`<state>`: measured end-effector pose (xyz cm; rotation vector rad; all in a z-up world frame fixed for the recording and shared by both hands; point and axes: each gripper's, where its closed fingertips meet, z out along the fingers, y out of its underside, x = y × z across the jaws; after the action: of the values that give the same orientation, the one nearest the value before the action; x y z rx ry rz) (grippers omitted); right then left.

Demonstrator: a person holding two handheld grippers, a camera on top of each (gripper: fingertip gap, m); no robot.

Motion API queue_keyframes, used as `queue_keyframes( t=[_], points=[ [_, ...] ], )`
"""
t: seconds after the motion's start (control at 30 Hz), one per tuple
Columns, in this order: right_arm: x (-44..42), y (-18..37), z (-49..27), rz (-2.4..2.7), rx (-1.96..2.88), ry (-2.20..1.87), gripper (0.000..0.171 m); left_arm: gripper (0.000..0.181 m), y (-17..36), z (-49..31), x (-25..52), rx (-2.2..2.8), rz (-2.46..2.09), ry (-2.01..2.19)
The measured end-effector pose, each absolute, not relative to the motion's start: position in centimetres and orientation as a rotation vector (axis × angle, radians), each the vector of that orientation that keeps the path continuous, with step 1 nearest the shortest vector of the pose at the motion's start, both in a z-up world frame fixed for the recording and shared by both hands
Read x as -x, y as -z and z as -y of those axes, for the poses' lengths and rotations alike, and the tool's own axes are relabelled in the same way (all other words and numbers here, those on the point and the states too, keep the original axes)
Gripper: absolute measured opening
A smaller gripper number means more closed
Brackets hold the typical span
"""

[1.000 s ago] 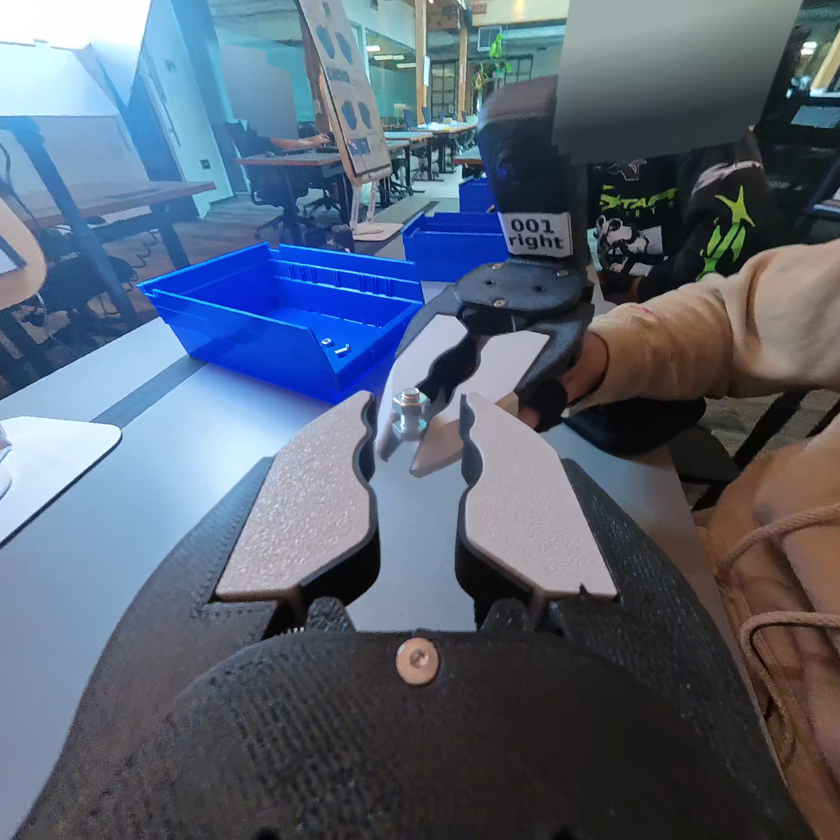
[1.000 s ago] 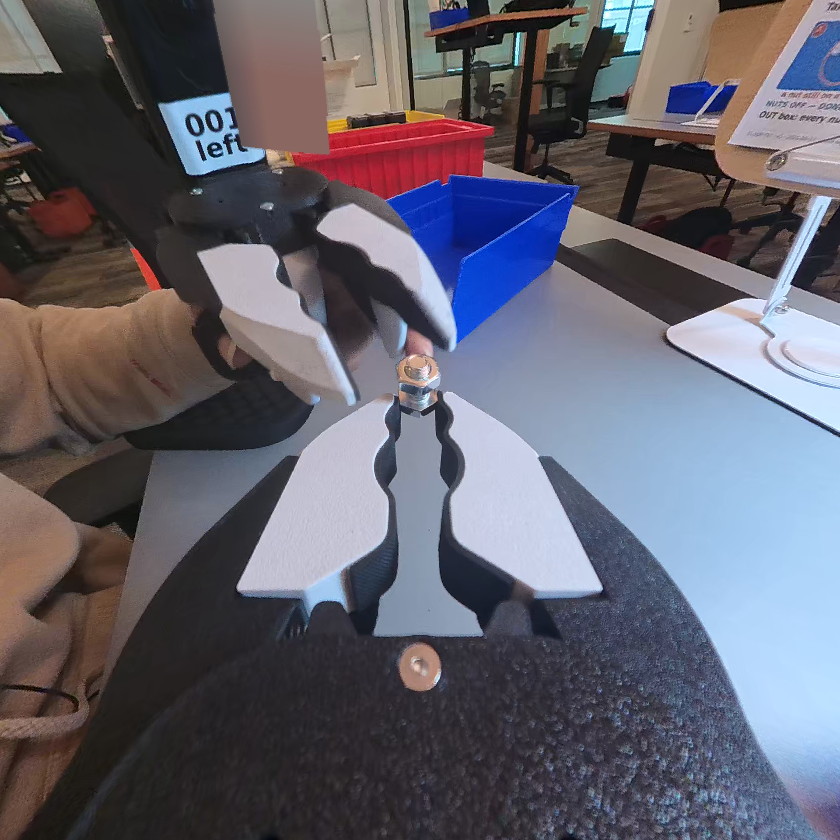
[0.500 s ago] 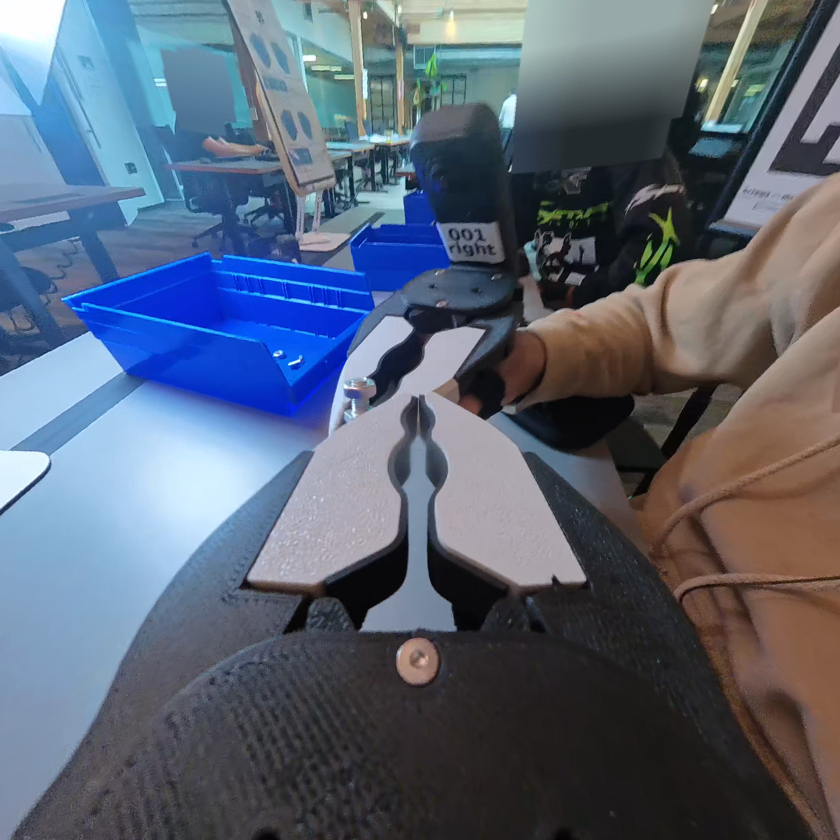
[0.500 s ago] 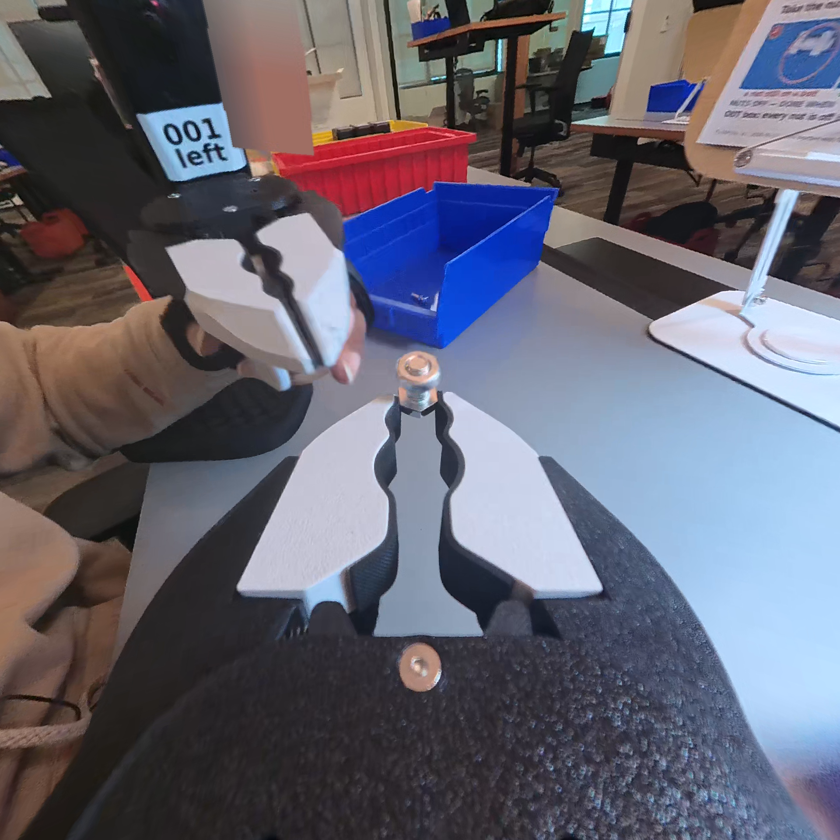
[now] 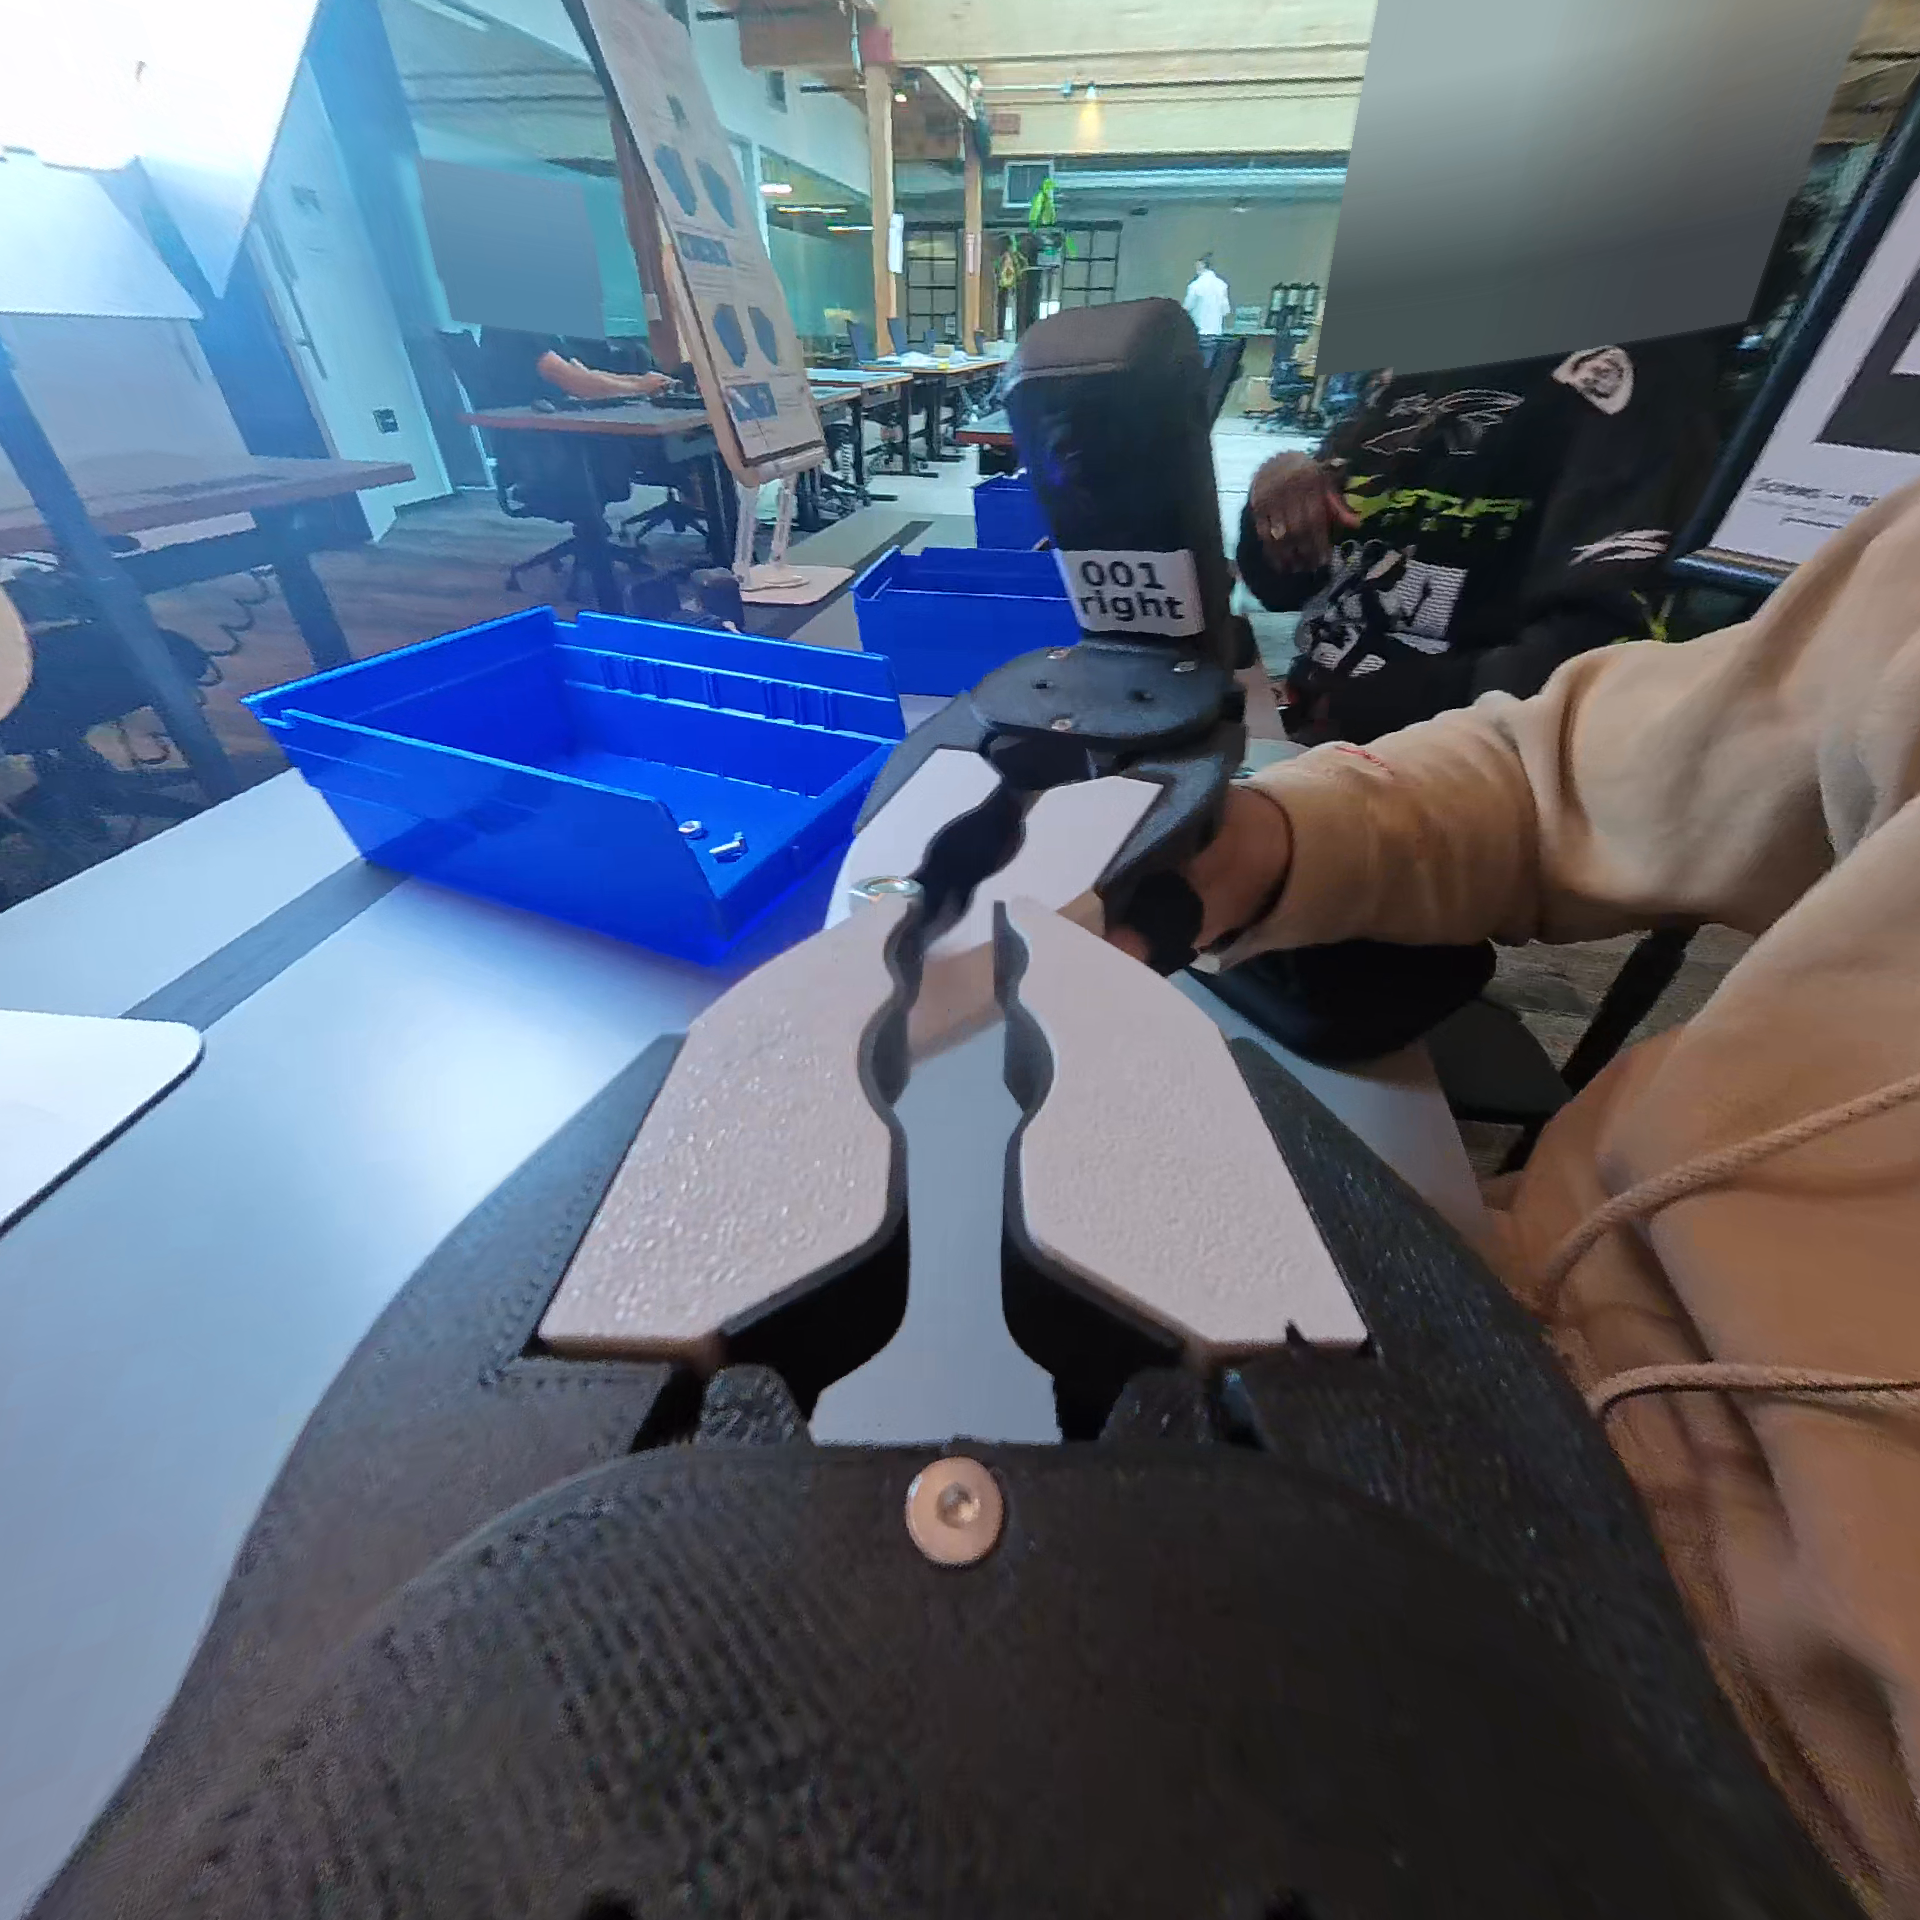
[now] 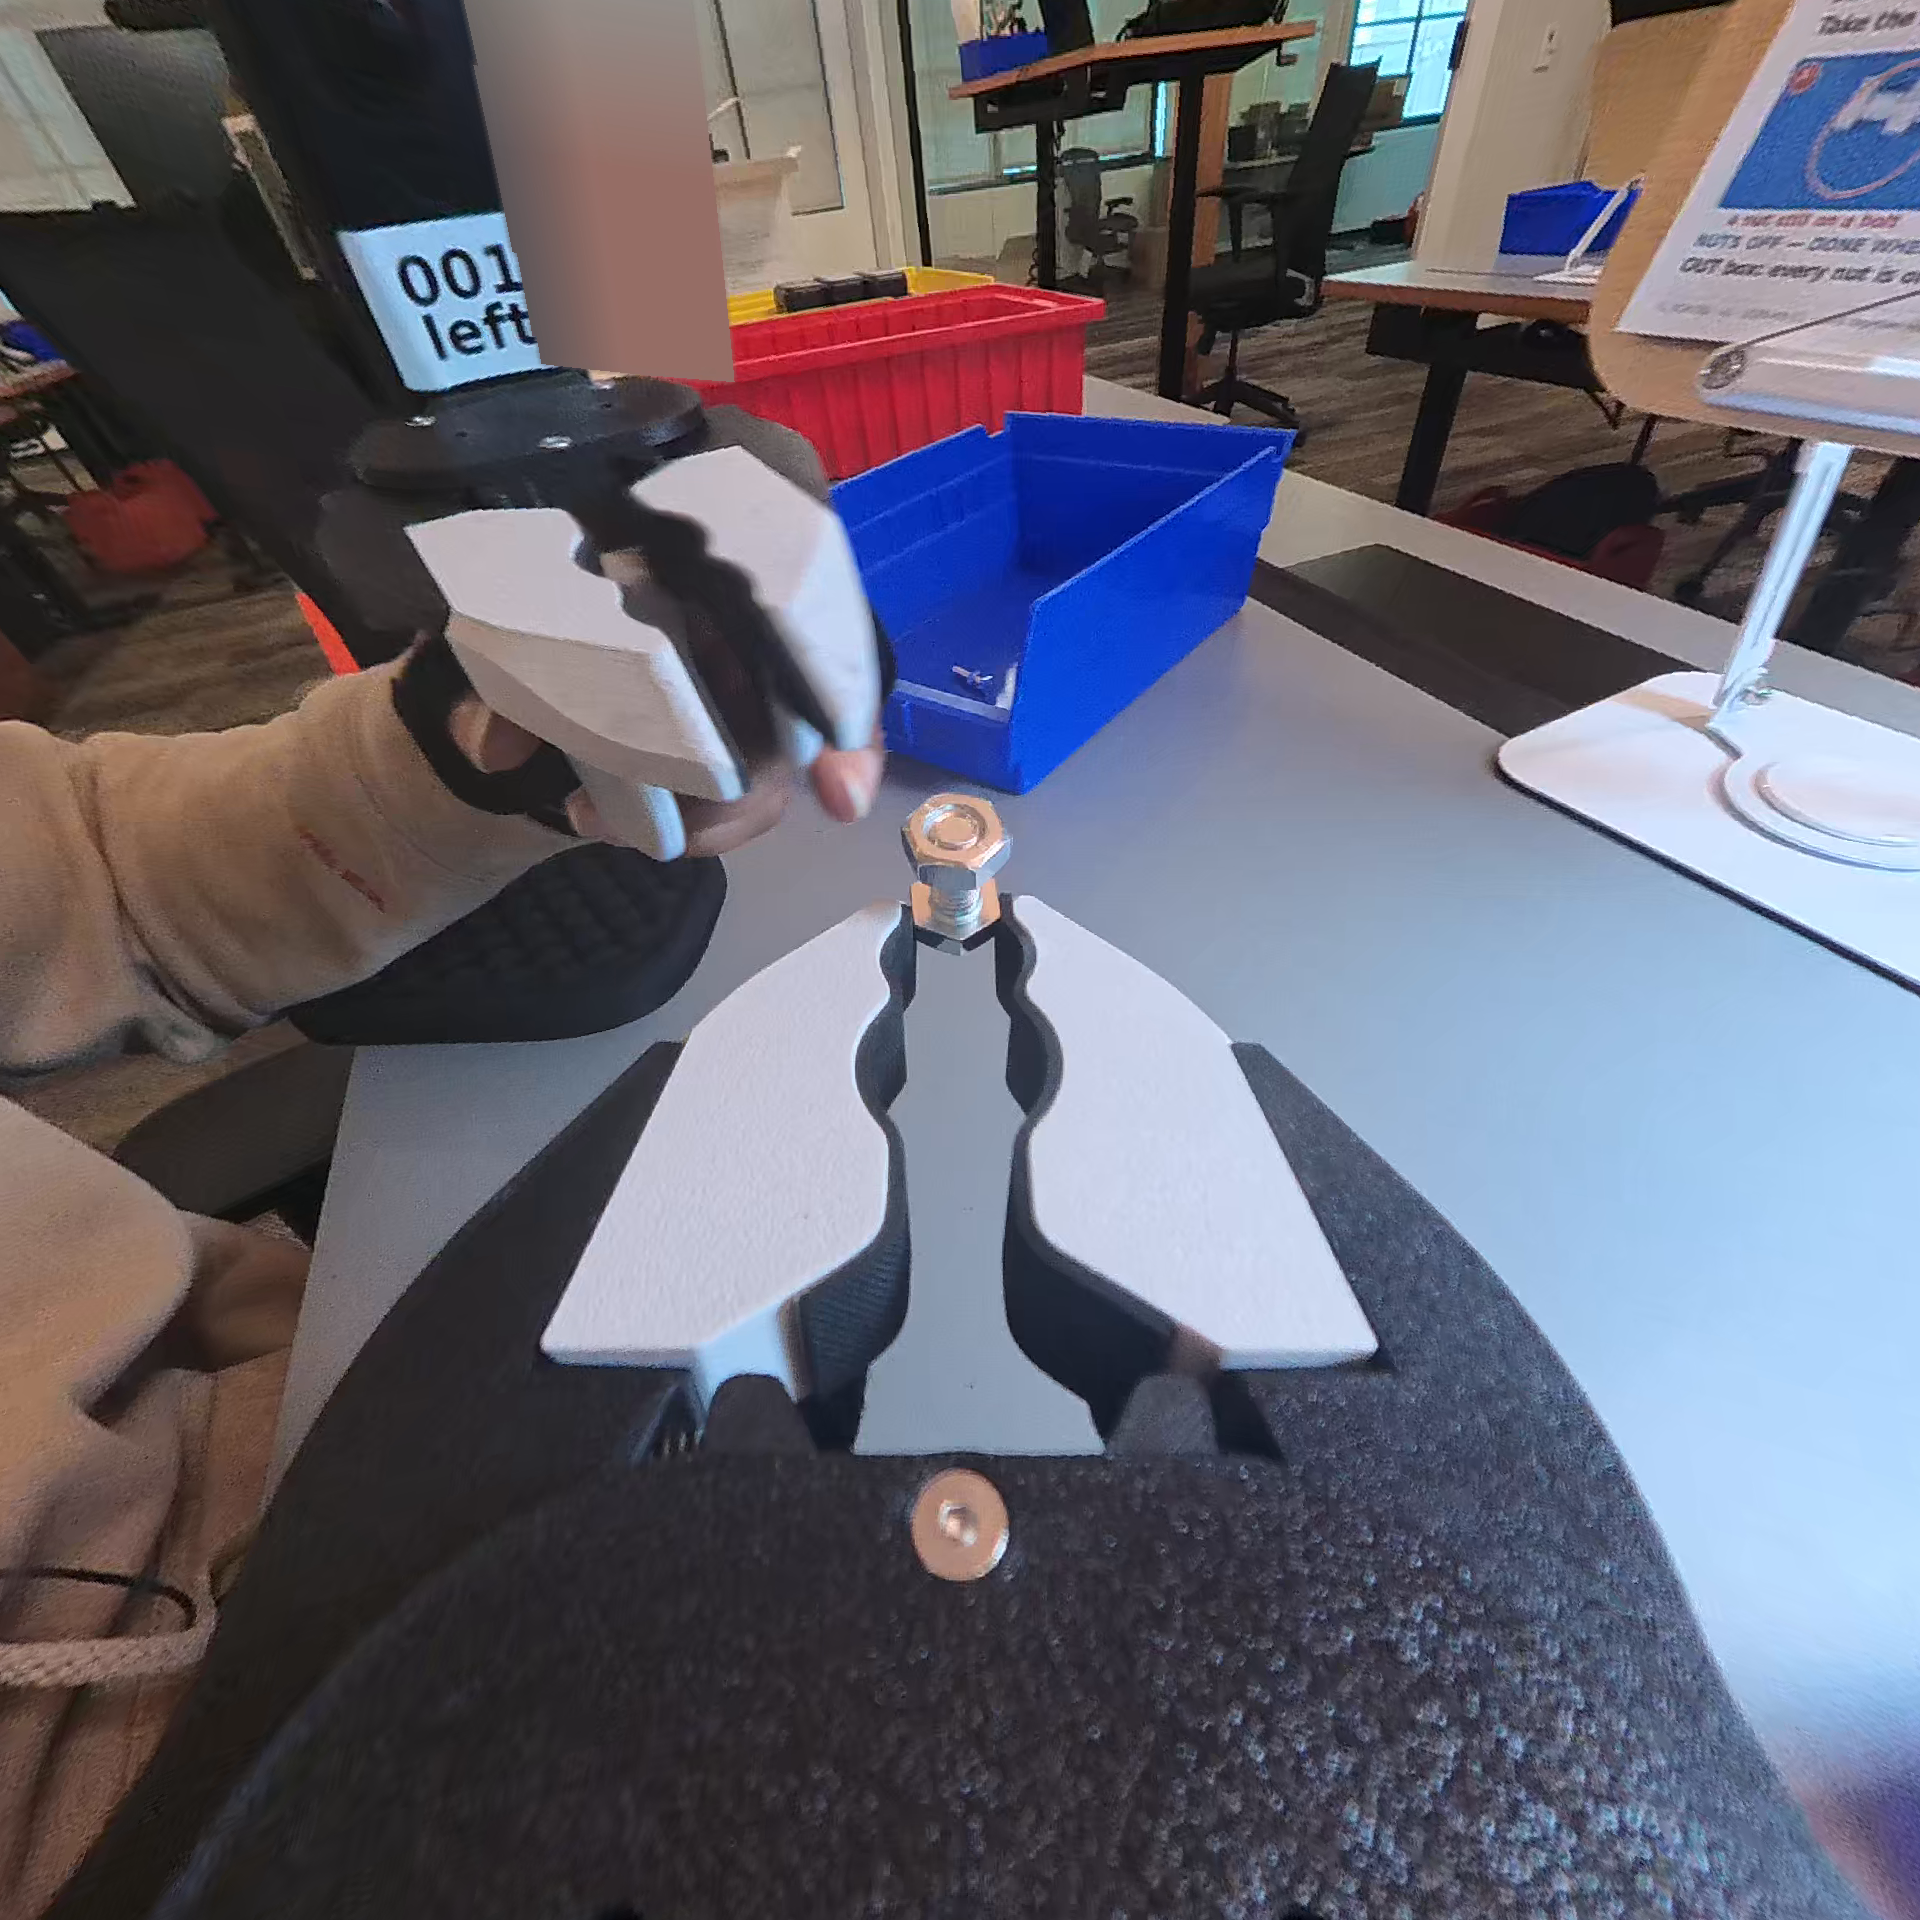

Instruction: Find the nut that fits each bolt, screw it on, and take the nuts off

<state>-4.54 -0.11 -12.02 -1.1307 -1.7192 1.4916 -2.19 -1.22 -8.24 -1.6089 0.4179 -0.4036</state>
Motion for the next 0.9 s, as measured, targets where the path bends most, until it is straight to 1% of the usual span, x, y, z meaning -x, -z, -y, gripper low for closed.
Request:
queue_keyframes(
  t=[0.07, 0.1, 0.17, 0.2, 0.23, 0.3, 0.37, 0.47, 0.5, 0.57, 0.6, 0.63, 0.7, 0.87, 0.9],
  points=[
    [4.5, 12.3, 0.8, 1.744, 1.119, -1.495, 0.014, 0.029, 8.9, 0.5, 2.5, 1.633, -0.389, 0.369],
    [4.4, 12.5, 1.1, 1.758, 1.113, -1.493, 0.014, 0.035, 9.4, 0.3, 2.3, 1.651, -0.398, 0.368],
    [4.4, 12.6, 1.3, 1.77, 1.11, -1.489, 0.014, 0.035, 10.0, 0.4, 1.5, 1.671, -0.441, 0.383],
    [4.5, 12.7, 1.1, 1.764, 1.117, -1.485, 0.014, 0.03, 9.8, 0.6, 1.5, 1.669, -0.448, 0.384],
    [4.5, 12.6, 0.6, 1.749, 1.13, -1.481, 0.014, 0.007, 9.6, 1.1, 1.3, 1.663, -0.477, 0.414],
    [4.7, 12.4, -0.1, 1.729, 1.153, -1.478, 0.014, 0.006, 8.6, 1.5, 1.5, 1.627, -0.456, 0.449],
    [4.6, 12.4, -0.1, 1.735, 1.152, -1.474, 0.014, 0.013, 8.8, 1.2, 2.1, 1.635, -0.434, 0.41],
    [4.5, 13.0, 1.0, 1.79, 1.139, -1.475, 0.014, 0.035, 9.8, 0.3, 2.2, 1.663, -0.404, 0.384],
    [4.4, 13.2, 1.3, 1.804, 1.136, -1.473, 0.014, 0.036, 10.1, 0.2, 1.9, 1.676, -0.418, 0.394],
    [4.4, 13.4, 1.3, 1.81, 1.141, -1.468, 0.014, 0.032, 10.3, 0.5, 1.6, 1.694, -0.446, 0.388],
    [4.5, 13.3, 0.9, 1.795, 1.152, -1.461, 0.014, 0.01, 9.9, 1.0, 1.5, 1.682, -0.474, 0.407],
    [4.7, 13.3, 0.4, 1.778, 1.166, -1.455, 0.014, 0.001, 9.1, 1.6, 1.2, 1.641, -0.484, 0.454],
    [4.7, 13.1, -0.2, 1.763, 1.183, -1.463, 0.014, 0.005, 8.4, 1.7, 1.7, 1.621, -0.449, 0.461],
    [4.6, 13.7, 1.2, 1.82, 1.153, -1.455, 0.014, 0.032, 9.8, 0.4, 2.2, 1.665, -0.412, 0.398],
    [4.5, 13.8, 1.5, 1.833, 1.148, -1.454, 0.014, 0.034, 10.2, 0.2, 2.1, 1.679, -0.421, 0.393]
  ],
)
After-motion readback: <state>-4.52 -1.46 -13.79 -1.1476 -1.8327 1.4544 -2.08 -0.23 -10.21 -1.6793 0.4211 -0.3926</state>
